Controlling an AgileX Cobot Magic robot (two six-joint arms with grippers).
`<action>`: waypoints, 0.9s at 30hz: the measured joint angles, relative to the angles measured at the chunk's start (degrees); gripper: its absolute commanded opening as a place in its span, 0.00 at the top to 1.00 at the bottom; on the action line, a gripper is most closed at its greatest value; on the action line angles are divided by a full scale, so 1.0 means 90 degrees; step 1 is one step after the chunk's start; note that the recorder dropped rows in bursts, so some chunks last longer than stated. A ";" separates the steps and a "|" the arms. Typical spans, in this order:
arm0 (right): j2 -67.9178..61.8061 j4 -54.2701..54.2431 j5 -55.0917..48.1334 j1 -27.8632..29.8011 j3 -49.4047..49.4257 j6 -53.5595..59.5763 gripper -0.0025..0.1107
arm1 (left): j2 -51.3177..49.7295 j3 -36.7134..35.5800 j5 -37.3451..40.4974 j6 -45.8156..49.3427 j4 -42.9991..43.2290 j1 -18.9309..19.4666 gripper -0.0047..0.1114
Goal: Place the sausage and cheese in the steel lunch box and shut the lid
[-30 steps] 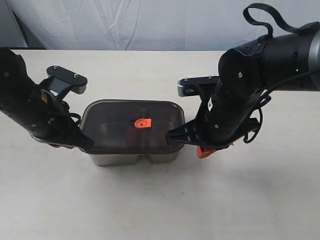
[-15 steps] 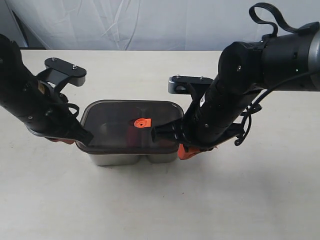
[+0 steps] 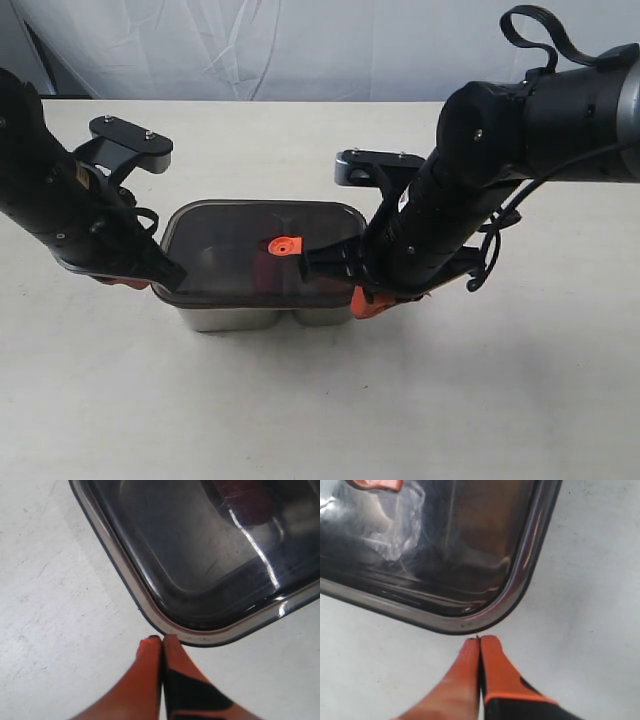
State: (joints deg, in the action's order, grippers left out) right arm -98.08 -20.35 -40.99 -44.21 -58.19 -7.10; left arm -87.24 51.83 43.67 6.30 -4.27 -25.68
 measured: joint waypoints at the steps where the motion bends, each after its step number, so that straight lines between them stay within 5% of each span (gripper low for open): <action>1: 0.0000 -0.0046 -0.0031 0.0000 0.0000 0.0032 0.98 | 0.0000 0.0000 0.0000 0.0000 0.0000 0.0000 0.96; 27: -0.0408 -0.0021 0.0406 -0.0153 0.0000 0.0227 0.98 | 0.0000 0.0000 0.0041 0.0000 0.0012 0.0000 0.96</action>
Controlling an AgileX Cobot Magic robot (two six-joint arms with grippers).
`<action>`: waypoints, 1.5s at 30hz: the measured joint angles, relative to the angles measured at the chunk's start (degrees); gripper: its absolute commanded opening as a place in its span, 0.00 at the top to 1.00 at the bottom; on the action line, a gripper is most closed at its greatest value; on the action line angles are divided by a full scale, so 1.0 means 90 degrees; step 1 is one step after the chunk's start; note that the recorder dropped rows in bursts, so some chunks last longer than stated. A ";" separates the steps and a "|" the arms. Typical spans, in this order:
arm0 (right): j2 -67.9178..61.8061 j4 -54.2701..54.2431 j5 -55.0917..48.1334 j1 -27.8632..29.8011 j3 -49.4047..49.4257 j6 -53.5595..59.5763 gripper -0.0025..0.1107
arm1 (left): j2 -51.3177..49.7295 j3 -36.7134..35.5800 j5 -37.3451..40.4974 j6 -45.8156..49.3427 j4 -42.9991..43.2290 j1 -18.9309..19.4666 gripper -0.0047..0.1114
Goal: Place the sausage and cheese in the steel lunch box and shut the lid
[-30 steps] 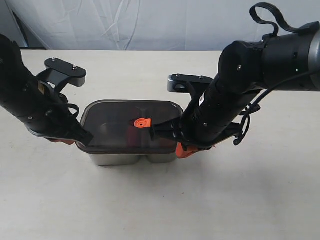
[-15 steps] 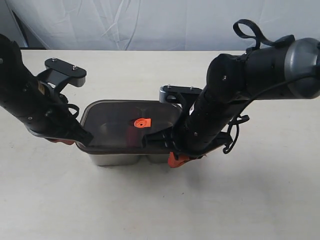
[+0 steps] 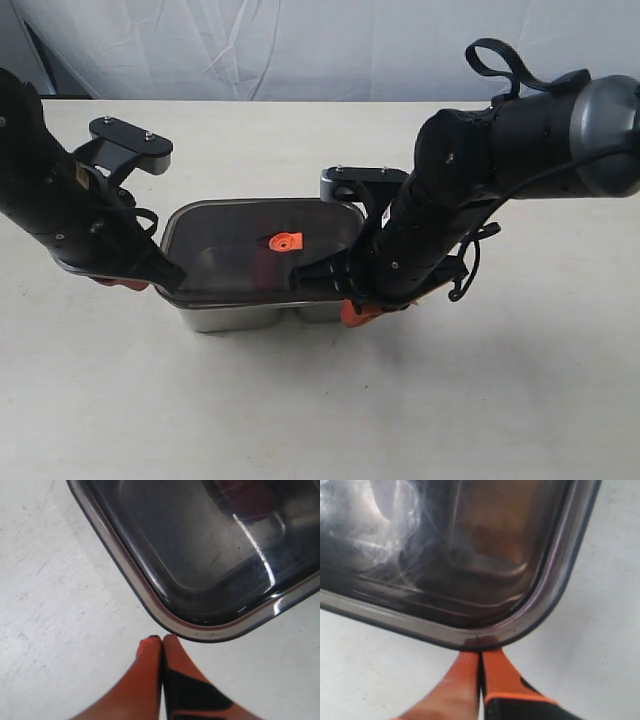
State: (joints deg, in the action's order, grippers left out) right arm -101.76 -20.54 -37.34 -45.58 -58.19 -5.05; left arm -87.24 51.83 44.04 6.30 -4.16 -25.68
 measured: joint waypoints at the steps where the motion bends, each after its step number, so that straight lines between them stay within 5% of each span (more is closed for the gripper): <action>1: 0.0000 0.0031 0.0015 0.0000 0.0000 -0.0029 0.98 | 0.0000 0.0000 0.0000 0.0000 0.0000 0.0000 0.96; 18: 0.0284 0.0575 -0.0583 0.0011 0.0000 -0.0151 0.98 | 0.0000 0.0000 -0.0020 0.0000 0.0000 0.0000 0.96; 29: 0.1061 0.1825 -0.0226 0.0011 0.0000 -0.1060 0.98 | 0.0000 0.0000 -0.0858 0.0014 0.0000 0.0000 0.96; 45: 0.0831 0.1526 0.0359 0.0011 0.0000 -0.1113 0.98 | 0.0000 0.0000 -0.0960 0.0841 -0.0905 0.0000 0.96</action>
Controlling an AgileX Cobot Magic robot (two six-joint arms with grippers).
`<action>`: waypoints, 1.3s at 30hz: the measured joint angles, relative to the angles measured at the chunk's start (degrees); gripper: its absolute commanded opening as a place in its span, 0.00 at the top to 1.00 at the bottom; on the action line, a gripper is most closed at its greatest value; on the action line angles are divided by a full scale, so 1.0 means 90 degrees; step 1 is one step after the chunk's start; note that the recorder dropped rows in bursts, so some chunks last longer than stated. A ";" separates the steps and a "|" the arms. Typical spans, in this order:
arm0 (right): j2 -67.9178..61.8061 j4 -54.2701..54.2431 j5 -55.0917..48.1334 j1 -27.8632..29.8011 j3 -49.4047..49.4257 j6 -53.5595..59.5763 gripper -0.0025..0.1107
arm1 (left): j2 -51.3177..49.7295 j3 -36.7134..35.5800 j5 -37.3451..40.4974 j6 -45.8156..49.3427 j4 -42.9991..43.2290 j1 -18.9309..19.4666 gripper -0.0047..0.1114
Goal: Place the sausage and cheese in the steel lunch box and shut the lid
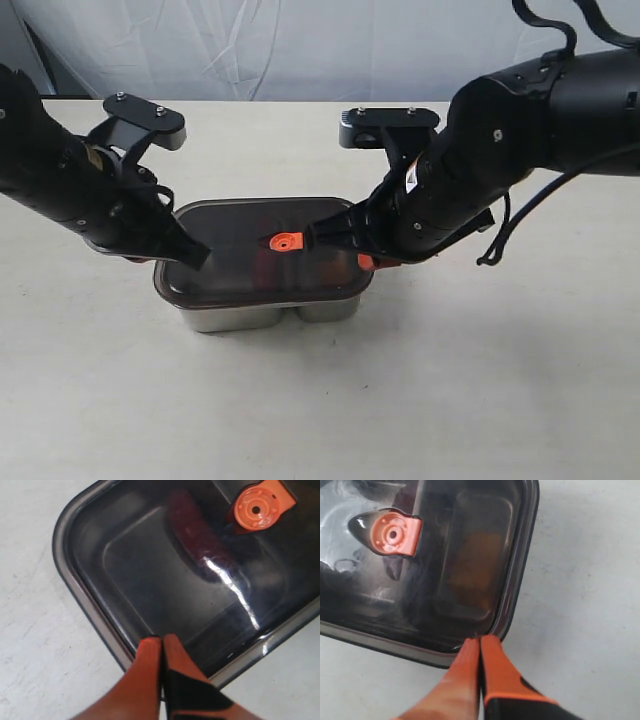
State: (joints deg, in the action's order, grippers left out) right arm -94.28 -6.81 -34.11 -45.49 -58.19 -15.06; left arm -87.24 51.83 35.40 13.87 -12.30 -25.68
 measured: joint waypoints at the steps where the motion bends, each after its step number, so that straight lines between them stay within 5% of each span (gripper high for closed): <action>1: -0.0036 0.0000 0.0061 0.0000 0.0000 0.0000 0.98 | 0.0000 0.0000 0.0000 0.0143 -0.0118 0.0000 0.96; 39: -0.0960 -0.0464 0.1539 0.0000 -0.0080 -0.0014 0.98 | -0.0708 0.0077 -0.0092 0.0527 -0.0520 0.0000 0.96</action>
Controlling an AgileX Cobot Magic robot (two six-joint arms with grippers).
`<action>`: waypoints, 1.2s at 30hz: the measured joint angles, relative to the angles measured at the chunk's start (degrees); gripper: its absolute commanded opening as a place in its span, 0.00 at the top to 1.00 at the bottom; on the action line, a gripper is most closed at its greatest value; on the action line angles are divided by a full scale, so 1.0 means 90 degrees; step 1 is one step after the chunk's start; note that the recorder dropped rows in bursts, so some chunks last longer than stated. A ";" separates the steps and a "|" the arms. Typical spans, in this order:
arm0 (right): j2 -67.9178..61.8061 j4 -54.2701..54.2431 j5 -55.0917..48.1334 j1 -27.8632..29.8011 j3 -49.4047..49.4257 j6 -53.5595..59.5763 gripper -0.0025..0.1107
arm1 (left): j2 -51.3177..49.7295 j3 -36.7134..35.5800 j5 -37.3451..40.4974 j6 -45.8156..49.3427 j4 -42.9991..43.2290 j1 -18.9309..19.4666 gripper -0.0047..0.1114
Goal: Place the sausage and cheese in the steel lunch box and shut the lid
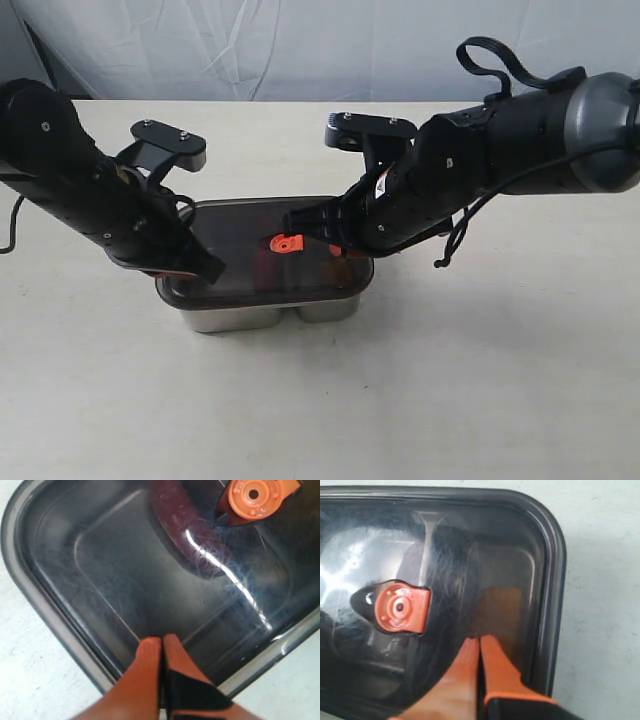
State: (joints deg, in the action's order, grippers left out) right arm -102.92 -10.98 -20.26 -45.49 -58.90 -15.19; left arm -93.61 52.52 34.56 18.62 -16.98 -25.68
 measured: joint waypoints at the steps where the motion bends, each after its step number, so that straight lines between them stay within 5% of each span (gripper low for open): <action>1: 0.0000 0.0000 0.0000 0.0000 0.0000 0.0000 0.98 | -0.0020 0.0005 0.0000 0.0000 -0.0013 0.0000 0.96; 26: 0.0049 0.0181 -0.0763 0.0039 -0.0068 0.0000 0.98 | -0.0195 0.0187 -0.0130 0.0000 -0.0017 0.0000 0.96; 36: 0.1968 0.0836 -0.1791 0.0028 0.0030 0.0000 0.98 | 0.2569 -0.0165 -0.1518 0.0000 -0.0017 0.0000 0.96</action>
State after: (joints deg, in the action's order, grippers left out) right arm -85.21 -3.46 -36.37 -45.24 -58.63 -15.19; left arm -70.49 51.04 20.91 18.62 -17.14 -25.68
